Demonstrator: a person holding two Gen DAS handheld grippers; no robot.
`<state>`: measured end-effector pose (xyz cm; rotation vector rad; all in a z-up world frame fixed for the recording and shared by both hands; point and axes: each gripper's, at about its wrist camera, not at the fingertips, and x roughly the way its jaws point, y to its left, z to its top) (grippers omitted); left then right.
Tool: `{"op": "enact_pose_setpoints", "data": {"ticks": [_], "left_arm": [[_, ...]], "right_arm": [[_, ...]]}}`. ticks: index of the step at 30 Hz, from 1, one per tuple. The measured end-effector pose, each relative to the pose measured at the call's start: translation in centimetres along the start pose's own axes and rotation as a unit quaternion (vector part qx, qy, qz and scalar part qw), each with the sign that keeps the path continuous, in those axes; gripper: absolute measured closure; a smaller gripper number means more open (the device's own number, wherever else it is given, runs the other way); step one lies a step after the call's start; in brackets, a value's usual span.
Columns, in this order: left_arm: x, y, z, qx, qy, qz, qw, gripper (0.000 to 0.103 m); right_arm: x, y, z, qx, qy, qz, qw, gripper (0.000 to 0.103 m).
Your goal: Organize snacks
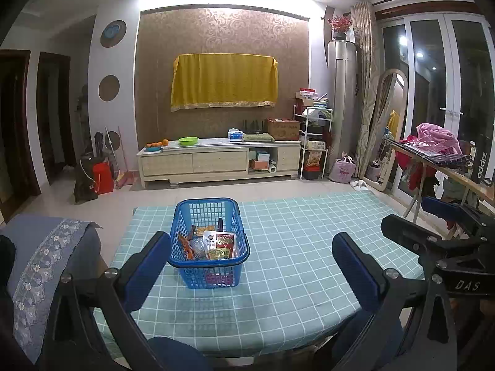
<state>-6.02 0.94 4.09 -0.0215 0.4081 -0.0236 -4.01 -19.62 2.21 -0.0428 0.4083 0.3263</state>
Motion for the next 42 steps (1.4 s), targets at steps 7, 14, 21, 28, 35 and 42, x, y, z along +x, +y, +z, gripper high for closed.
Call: {"op": "enact_pose_setpoints", "data": {"ticks": [7,14,21,28,35,42], "left_arm": [[-0.1,0.2,0.2,-0.001,0.001,0.001,1.0000,0.000],[-0.3,0.4,0.1,-0.004,0.001,0.000,1.0000,0.000],[-0.6,0.4,0.3,-0.005,-0.001,-0.003,1.0000,0.000],[-0.8,0.4,0.3,-0.001,-0.002,0.000,1.0000,0.000],[-1.0,0.4,0.6,-0.003,-0.001,-0.003,1.0000,0.000],[-1.0,0.7,0.7,-0.013,0.002,-0.010,0.9999,0.000]], "right_arm": [[-0.2,0.2,-0.1,-0.004,0.002,0.002,1.000,0.000],[-0.2,0.3,0.0,-0.008,0.008,0.003,1.000,0.000],[-0.3,0.4,0.2,-0.008,0.011,0.006,1.000,0.000],[-0.4,0.4,0.2,-0.008,0.011,0.008,1.000,0.000],[-0.6,0.4,0.4,-0.010,0.007,0.009,1.000,0.000],[-0.7,0.5,0.4,-0.014,0.008,0.007,1.000,0.000]]}}
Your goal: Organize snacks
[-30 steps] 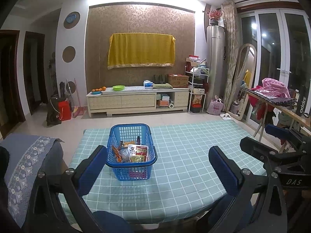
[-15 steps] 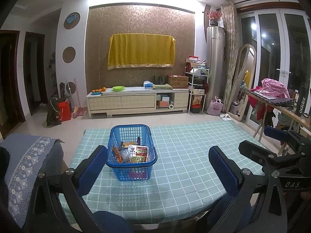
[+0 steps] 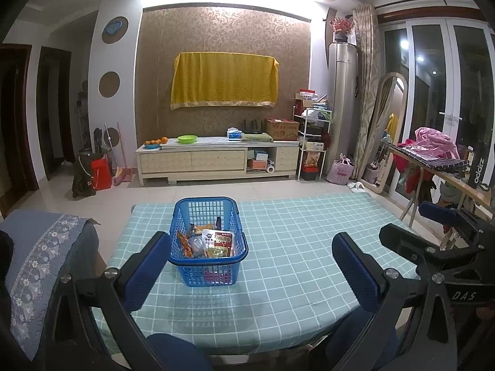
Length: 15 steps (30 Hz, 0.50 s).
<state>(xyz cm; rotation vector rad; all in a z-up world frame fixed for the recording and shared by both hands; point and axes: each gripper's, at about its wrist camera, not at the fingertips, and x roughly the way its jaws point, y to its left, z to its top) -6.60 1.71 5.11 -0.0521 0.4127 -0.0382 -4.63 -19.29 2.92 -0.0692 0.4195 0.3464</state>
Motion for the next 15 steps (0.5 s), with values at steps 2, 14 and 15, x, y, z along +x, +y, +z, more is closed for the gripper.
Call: {"op": "enact_pose_setpoints", "data": {"ticks": [2,14,15], "left_arm": [[0.01,0.06,-0.02,-0.002,0.000,-0.002,1.0000,0.000],[-0.33,0.09,-0.04,0.000,-0.005,-0.007,1.0000,0.000],[-0.32,0.09,-0.02,0.000,-0.006,-0.007,1.0000,0.000]], "right_arm": [[-0.08,0.11,0.12,-0.001,-0.001,0.000,1.000,0.000],[-0.44,0.13,0.20,0.001,-0.004,-0.004,1.000,0.000],[-0.50,0.09,0.18,0.002,-0.004,-0.004,1.000,0.000]]}}
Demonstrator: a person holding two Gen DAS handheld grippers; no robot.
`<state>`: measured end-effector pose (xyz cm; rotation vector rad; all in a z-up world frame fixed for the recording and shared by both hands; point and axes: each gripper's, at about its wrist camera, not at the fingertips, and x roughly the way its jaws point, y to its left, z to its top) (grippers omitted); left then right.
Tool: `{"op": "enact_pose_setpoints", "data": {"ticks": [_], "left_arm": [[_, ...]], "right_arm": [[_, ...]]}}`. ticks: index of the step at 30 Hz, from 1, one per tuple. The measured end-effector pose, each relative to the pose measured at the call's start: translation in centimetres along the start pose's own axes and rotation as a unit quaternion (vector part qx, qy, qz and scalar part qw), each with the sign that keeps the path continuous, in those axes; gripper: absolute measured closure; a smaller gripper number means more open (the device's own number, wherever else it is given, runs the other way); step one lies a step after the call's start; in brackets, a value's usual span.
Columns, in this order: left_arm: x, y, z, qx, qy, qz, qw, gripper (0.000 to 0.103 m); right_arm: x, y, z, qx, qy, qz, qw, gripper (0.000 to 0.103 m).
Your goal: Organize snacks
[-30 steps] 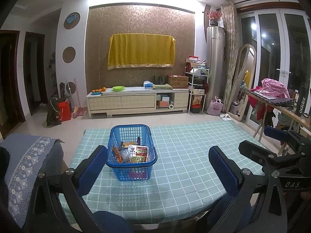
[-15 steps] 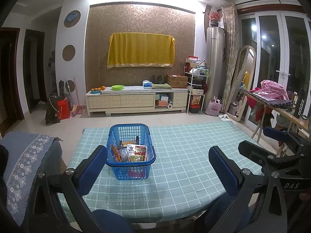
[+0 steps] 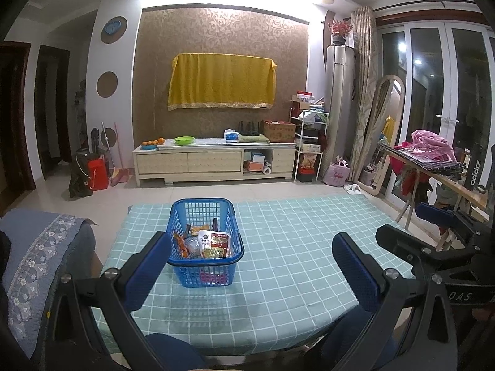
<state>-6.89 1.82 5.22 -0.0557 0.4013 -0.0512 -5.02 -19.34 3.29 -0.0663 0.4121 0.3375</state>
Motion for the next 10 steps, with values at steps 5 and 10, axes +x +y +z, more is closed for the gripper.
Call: {"op": "enact_pose_setpoints", "data": {"ticks": [5,10], "left_arm": [[0.06,-0.03,-0.03,0.002,-0.002,0.002,1.0000,0.000],[0.17,-0.17,-0.25,0.005,-0.001,0.004,1.0000,0.000]], "right_arm": [[-0.11,-0.06,-0.17,-0.001,-0.002,-0.002,1.000,0.000],[-0.15,-0.12,-0.32,0.001,-0.001,-0.003,1.000,0.000]]}}
